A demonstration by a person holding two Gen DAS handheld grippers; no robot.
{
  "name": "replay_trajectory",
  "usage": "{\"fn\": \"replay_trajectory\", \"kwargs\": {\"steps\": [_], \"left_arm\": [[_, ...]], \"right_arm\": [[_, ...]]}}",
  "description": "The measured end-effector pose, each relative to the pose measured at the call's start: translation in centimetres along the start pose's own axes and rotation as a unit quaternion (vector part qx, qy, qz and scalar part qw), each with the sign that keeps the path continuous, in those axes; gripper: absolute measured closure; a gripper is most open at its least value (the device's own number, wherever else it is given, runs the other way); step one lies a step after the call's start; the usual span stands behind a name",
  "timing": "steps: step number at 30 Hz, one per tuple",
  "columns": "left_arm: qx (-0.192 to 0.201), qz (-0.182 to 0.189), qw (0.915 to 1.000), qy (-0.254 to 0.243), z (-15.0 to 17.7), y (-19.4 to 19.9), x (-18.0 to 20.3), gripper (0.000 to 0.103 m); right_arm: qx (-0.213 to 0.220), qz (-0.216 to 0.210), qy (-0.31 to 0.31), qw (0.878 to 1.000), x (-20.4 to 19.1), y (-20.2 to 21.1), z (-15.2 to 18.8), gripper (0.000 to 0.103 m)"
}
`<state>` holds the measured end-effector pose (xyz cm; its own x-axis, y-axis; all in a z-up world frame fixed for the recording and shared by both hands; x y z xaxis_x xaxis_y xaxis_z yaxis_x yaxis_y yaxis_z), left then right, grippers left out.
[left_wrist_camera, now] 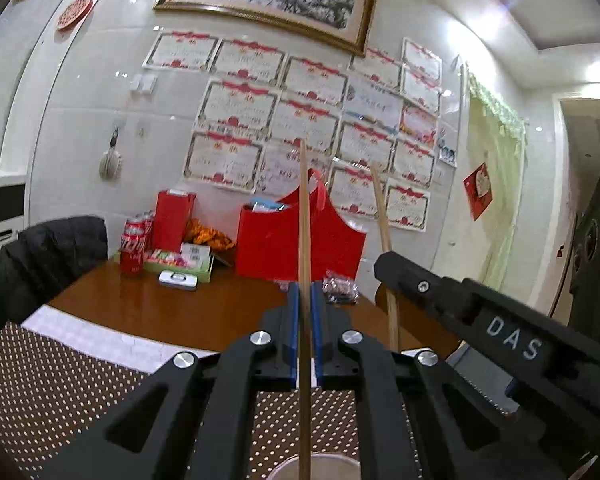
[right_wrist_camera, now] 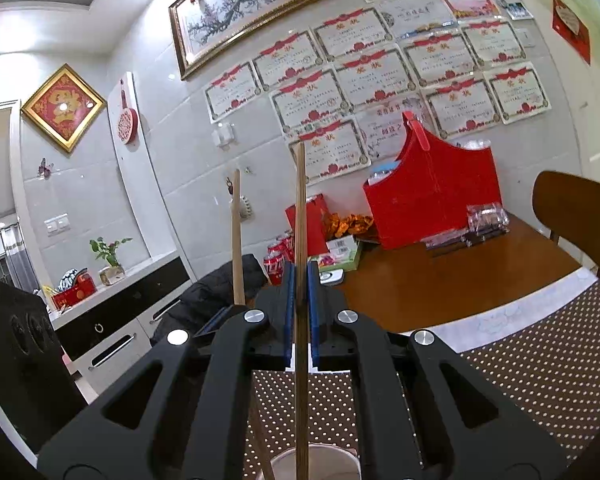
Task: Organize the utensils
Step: 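Lower the chopsticks into the pink cup and open both tools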
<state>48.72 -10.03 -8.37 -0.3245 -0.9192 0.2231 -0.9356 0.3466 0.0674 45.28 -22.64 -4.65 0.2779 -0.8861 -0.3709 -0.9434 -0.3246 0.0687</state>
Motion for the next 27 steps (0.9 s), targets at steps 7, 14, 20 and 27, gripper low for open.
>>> {"fn": "replay_trajectory", "kwargs": {"steps": [7,14,20,27], "left_arm": [[-0.024,-0.004,0.9997,-0.001,1.7,-0.2,-1.1,0.094],[-0.012,-0.018,0.9997,-0.009,0.0,3.1,-1.4,0.037],[-0.022,-0.051,0.9979,-0.034,-1.9,8.0,-1.1,0.020],[-0.062,-0.096,0.9915,-0.061,-1.8,14.0,-1.3,0.018]], "right_arm": [[-0.032,0.008,-0.019,0.999,1.5,-0.3,1.7,0.085],[-0.005,0.013,-0.042,0.999,2.0,4.0,-0.1,0.011],[-0.025,0.036,-0.033,0.998,1.5,8.5,-1.2,0.006],[-0.061,0.055,-0.031,0.996,0.8,14.2,-0.3,0.006]]}}
Point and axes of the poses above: each gripper's, at about its wrist camera, not at the fingertips, and y roughly against the way its jaws point, x to its right, z to its underside, the point moved 5 cm from there along -y, roughly the way its jaws point, and after that the axes turned 4 degrees about x, right-handed, at the moved point
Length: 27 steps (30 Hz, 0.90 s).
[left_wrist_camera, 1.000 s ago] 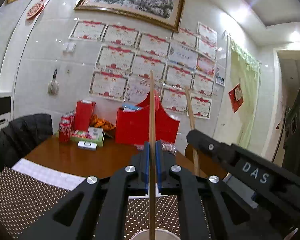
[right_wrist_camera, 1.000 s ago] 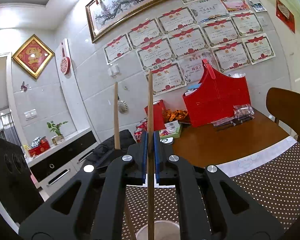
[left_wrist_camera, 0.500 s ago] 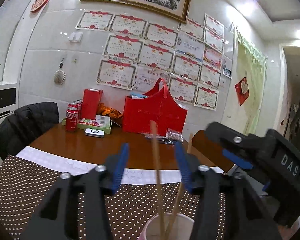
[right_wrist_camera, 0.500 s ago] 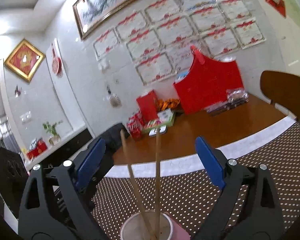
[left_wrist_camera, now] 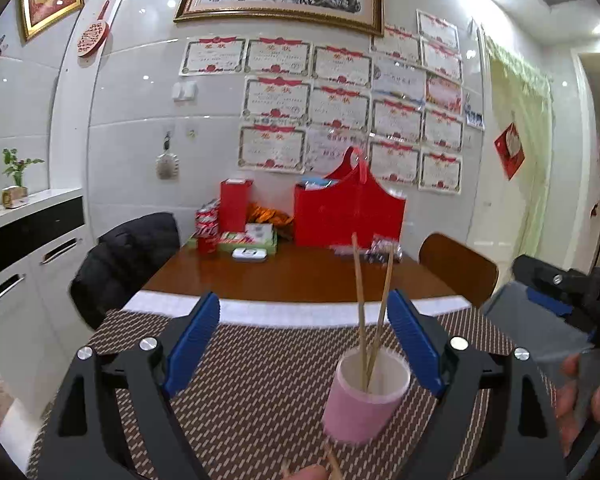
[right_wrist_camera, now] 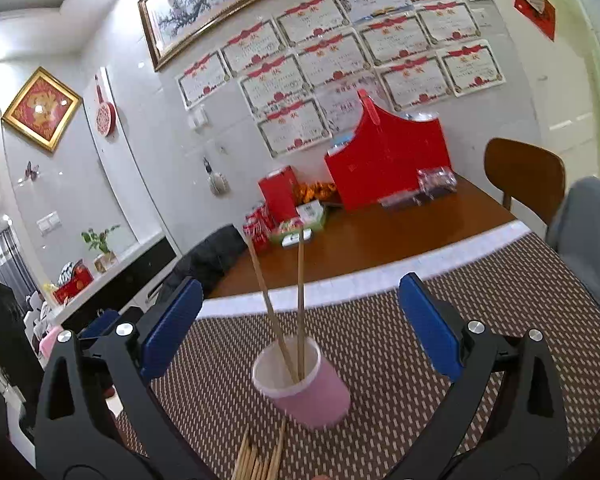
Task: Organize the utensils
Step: 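Lower the chopsticks into the pink cup and open both tools, then move both open tools back down to the chopstick pile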
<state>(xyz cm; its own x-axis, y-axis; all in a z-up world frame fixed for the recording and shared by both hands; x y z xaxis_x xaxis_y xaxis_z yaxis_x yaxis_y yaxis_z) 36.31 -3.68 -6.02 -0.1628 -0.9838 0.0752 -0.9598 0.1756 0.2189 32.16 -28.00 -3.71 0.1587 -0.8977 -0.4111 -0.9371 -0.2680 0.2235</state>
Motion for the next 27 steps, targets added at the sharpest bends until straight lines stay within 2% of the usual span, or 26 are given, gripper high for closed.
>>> {"fn": "replay_trajectory", "kwargs": {"steps": [7,10,14,20,27], "left_arm": [[-0.043,-0.026,0.9987,-0.007,2.2,5.5,-1.5,0.018],[-0.058,-0.038,0.9976,-0.005,3.1,6.9,-2.2,0.018],[-0.100,-0.046,0.9940,-0.005,5.5,8.2,-3.1,0.018],[-0.172,-0.049,0.9838,-0.006,10.7,8.3,-3.3,0.018],[-0.254,-0.053,0.9656,-0.018,16.6,7.8,-3.0,0.018]], "right_arm": [[-0.037,0.013,0.013,0.999,-1.2,4.6,2.1,0.006],[-0.063,0.017,0.025,0.998,-1.7,5.8,3.7,0.006],[-0.099,0.020,0.043,0.994,-2.1,6.9,6.4,0.006],[-0.150,0.028,0.053,0.987,-1.7,7.5,11.0,0.006],[-0.193,0.040,0.040,0.980,0.0,7.3,14.8,0.006]]}}
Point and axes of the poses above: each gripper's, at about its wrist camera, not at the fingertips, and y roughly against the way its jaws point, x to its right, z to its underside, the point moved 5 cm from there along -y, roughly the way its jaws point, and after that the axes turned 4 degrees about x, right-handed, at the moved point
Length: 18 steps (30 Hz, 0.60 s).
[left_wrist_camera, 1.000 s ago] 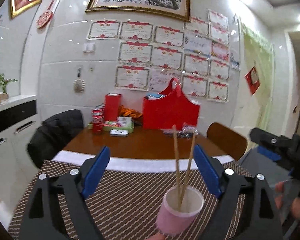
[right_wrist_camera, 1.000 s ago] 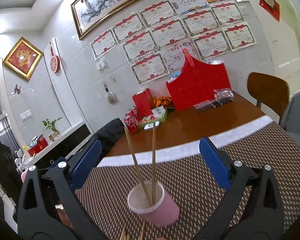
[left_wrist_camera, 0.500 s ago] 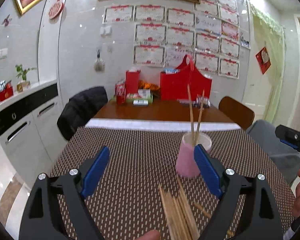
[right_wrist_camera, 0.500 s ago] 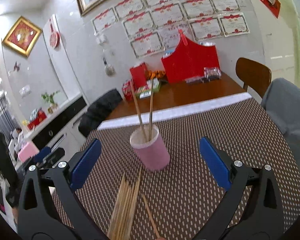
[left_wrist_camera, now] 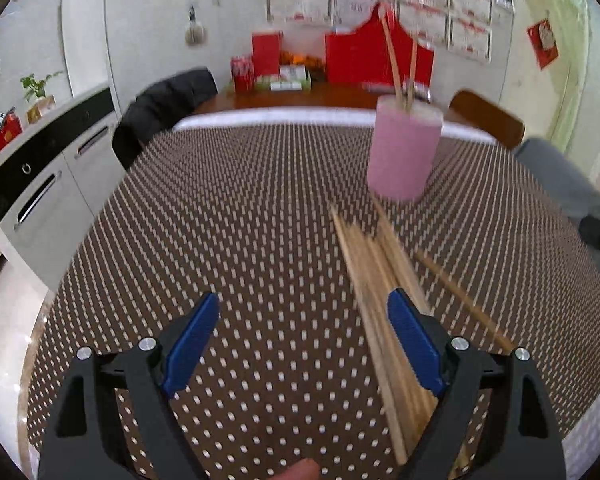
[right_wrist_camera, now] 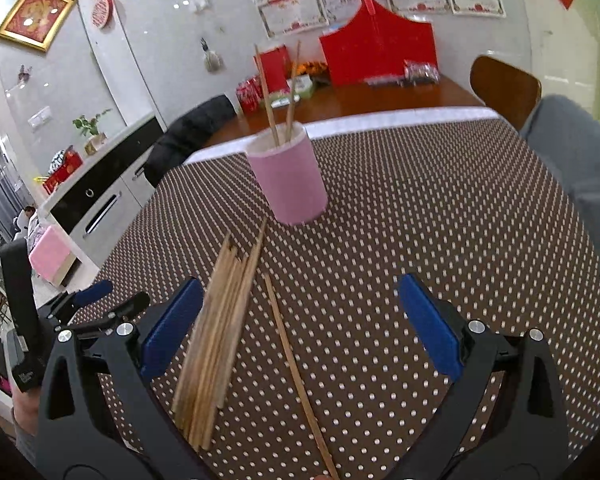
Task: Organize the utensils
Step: 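Move both open tools back down to the chopstick pile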
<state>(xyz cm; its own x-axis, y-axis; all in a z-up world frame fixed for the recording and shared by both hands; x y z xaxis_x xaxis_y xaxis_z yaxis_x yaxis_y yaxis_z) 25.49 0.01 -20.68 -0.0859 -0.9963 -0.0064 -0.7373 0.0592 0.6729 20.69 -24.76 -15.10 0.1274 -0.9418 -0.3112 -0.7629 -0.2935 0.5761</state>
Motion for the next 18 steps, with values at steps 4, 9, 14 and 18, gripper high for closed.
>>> {"fn": "replay_trajectory", "kwargs": {"steps": [4,9,14,18], "left_arm": [[-0.044,0.002,0.9990,-0.011,2.3,-1.8,0.6,0.018],[-0.077,0.004,0.9970,-0.012,4.1,-3.2,1.0,0.018],[-0.075,0.006,0.9970,-0.019,4.3,-3.7,1.5,0.018],[-0.074,-0.001,0.9970,-0.024,3.8,-4.2,1.6,0.018]], "right_arm": [[-0.018,0.006,-0.001,1.000,0.5,-0.7,1.2,0.006],[-0.034,0.012,-0.003,0.999,1.2,-1.2,2.1,0.006],[-0.052,0.017,0.001,0.998,1.6,-2.0,3.1,0.006],[-0.064,0.020,0.011,0.998,1.4,-2.5,3.5,0.006]]}}
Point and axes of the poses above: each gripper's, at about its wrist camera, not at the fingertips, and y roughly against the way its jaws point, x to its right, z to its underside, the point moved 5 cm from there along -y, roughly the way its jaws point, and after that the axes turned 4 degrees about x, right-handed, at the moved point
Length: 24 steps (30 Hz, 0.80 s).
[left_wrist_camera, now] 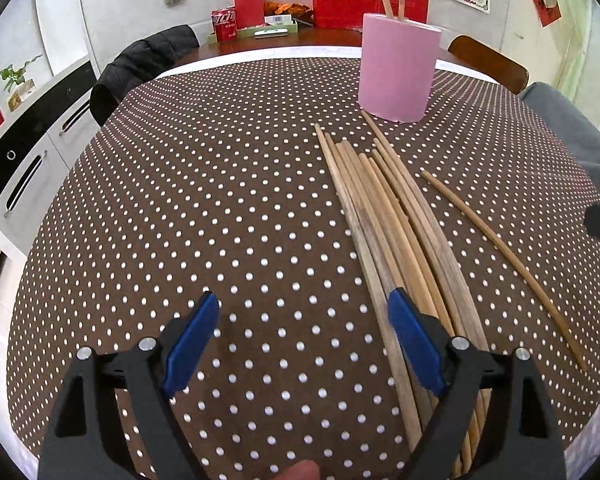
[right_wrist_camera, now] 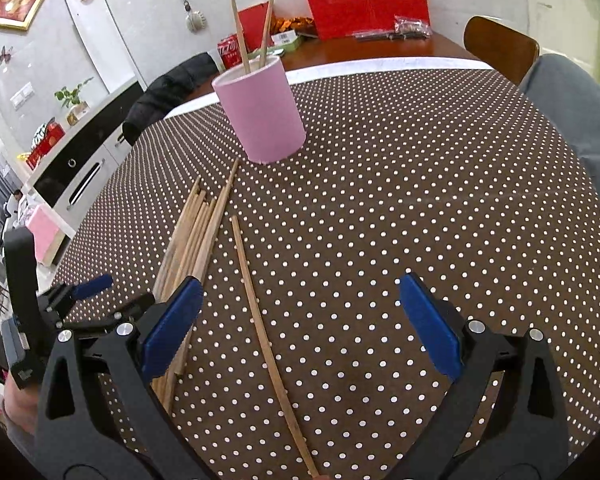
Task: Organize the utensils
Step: 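Move both open tools back down to the chopstick pile, then close the right tool on a chopstick while the left tool grasps another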
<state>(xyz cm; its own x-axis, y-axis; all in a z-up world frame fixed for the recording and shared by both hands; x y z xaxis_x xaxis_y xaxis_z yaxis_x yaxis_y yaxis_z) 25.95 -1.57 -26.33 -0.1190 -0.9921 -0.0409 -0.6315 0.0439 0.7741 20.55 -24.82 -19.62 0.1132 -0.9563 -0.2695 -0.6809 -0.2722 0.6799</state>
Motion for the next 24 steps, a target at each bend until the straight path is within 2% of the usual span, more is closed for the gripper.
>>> {"fn": "replay_trajectory", "kwargs": {"steps": [7,13,15,17,19,21,22,23,24], "left_arm": [[-0.012,-0.016,0.9997,-0.015,-1.3,-1.0,-0.2,0.018],[-0.015,-0.026,0.9991,-0.030,-3.4,-2.4,-0.7,0.018],[-0.017,-0.023,0.9991,-0.033,-4.0,-3.1,-0.9,0.018],[-0.018,-0.022,0.9989,-0.037,-4.7,-3.7,-0.9,0.018],[-0.018,-0.019,0.9989,-0.039,-5.5,-4.3,-0.9,0.018],[-0.020,-0.014,0.9990,-0.036,-6.1,-4.8,-1.0,0.018],[-0.021,-0.009,0.9991,-0.035,-6.3,-5.0,-0.9,0.018],[-0.019,-0.003,0.9992,-0.036,-6.4,-5.0,-1.1,0.026],[-0.020,0.020,0.9991,-0.032,-6.5,-5.0,-0.9,0.033]], "right_arm": [[-0.038,0.008,0.049,0.998,-1.3,-1.7,0.8,0.006],[-0.071,0.007,0.114,0.991,-3.1,-4.0,1.5,0.006],[-0.079,0.011,0.132,0.988,-3.8,-4.9,1.4,0.010],[-0.094,0.017,0.151,0.984,-4.2,-6.1,1.4,0.025],[-0.091,0.026,0.170,0.981,-4.5,-6.7,1.1,0.031],[-0.092,0.022,0.175,0.980,-5.0,-6.8,0.9,0.045],[-0.092,0.021,0.178,0.980,-5.3,-6.9,0.7,0.062],[-0.093,0.019,0.185,0.978,-5.6,-6.8,0.8,0.073],[-0.094,0.017,0.190,0.977,-5.9,-6.9,0.8,0.075]]}}
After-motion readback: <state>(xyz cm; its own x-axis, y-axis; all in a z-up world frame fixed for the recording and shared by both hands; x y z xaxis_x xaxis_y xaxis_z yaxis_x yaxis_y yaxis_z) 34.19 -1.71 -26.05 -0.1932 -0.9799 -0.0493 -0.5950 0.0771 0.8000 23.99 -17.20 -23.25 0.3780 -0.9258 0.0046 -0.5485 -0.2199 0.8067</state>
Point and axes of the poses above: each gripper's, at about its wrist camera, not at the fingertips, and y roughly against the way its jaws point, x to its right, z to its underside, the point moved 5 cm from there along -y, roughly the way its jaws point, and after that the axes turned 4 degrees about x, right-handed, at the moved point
